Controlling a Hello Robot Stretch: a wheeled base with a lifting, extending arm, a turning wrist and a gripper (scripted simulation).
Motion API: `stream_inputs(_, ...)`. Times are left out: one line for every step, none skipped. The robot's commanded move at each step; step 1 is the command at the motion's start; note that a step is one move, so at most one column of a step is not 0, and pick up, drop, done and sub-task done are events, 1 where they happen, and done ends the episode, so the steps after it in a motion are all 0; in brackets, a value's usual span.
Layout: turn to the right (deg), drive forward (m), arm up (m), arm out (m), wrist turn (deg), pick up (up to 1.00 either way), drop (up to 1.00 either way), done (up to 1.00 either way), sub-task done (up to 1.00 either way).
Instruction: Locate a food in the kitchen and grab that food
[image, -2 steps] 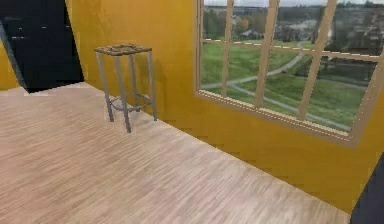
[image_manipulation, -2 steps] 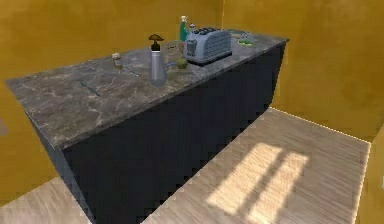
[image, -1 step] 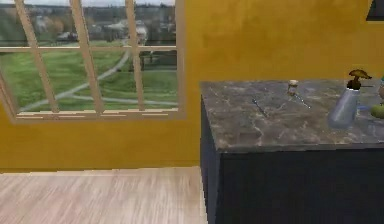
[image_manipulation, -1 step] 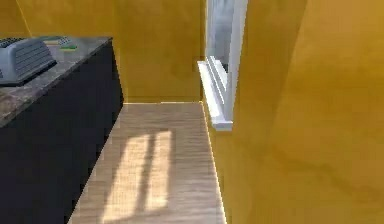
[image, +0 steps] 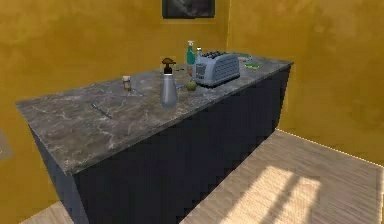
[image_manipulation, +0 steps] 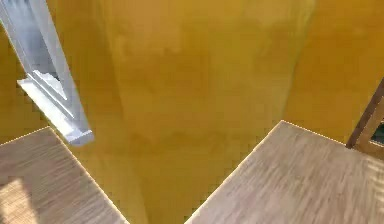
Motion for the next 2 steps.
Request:
stream_inputs(21.0, 0.00, 0.00, 0.00, 0.0, 0.00, 0.00, 0.00, 0.00)
stream_inputs(0.0, 1.00, 0.00, 0.00, 0.0, 0.00, 0.00, 0.00, 0.00)
